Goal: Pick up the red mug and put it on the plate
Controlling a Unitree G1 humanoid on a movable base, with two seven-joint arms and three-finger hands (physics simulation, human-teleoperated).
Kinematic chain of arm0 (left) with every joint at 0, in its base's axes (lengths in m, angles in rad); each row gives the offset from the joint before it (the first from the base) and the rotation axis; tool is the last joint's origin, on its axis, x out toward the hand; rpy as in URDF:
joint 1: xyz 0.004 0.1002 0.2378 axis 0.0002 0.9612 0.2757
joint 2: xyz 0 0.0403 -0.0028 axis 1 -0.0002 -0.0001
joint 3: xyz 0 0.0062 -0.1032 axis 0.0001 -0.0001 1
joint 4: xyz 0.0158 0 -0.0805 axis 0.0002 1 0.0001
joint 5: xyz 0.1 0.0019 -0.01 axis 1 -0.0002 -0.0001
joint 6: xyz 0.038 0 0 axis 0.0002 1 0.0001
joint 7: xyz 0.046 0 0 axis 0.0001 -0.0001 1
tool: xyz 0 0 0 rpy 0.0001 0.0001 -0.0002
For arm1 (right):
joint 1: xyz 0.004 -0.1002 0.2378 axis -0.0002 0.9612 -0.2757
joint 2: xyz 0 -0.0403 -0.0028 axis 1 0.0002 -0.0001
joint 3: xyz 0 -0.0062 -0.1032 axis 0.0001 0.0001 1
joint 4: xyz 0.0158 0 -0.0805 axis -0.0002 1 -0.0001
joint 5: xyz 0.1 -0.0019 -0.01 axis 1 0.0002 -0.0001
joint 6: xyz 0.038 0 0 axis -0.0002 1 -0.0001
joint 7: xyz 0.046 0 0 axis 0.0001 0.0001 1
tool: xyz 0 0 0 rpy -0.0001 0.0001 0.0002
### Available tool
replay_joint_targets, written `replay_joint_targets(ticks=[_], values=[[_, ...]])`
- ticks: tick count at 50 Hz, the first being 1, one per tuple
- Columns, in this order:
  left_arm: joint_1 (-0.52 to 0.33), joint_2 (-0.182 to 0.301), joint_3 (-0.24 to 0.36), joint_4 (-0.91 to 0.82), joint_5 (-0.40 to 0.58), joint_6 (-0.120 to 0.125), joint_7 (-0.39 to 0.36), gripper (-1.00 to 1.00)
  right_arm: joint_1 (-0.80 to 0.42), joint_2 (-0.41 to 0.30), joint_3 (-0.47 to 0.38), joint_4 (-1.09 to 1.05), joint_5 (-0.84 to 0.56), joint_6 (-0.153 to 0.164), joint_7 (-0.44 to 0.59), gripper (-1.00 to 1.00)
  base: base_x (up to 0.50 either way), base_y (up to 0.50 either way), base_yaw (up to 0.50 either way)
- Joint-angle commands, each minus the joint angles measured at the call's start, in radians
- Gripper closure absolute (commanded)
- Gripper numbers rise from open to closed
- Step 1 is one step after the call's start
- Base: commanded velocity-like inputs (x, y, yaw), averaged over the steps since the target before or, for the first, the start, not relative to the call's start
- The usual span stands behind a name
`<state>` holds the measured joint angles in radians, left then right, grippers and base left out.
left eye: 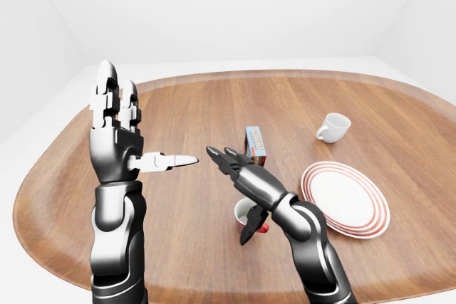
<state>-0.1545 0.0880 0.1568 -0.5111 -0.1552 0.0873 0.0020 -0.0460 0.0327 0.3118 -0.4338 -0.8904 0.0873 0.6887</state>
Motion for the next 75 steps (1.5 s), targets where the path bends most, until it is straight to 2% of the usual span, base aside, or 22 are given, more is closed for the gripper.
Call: replay_joint_targets(ticks=[1,17,30,46,61,75], values=[[-0.007,0.004,0.004,0.006,-0.002,0.0,0.001,-1.0,-0.017,-0.006,0.001,0.082,-0.006,0.0,-0.009,-1.0,0.0,0.0,0.0],[-0.01,0.006,0.006,0.009,0.0,0.0,0.002,-1.0,-0.004,-0.006,-0.028,0.167,-0.057,0.0,-0.031,-1.0,0.0,0.0,0.0],[-0.007,0.007,0.01,0.018,0.0,0.0,0.001,-1.0,-0.059,-0.006,-0.063,0.227,-0.08,0.0,-0.025,-1.0,0.0,0.0,0.0],[-0.003,0.007,0.011,0.028,0.002,0.0,0.001,-1.0,-0.066,0.012,-0.056,0.308,-0.163,0.0,-0.069,-1.0,0.0,0.0,0.0],[0.001,0.003,0.005,0.02,0.006,0.0,0.0,-1.0,-0.092,0.032,-0.052,0.373,-0.187,0.0,-0.103,-1.0,0.0,0.0,0.0],[0.0,0.005,0.008,0.023,0.002,0.0,0.001,-1.0,-0.101,0.036,-0.039,0.389,-0.261,0.0,-0.096,-1.0,0.0,0.0,0.0]])
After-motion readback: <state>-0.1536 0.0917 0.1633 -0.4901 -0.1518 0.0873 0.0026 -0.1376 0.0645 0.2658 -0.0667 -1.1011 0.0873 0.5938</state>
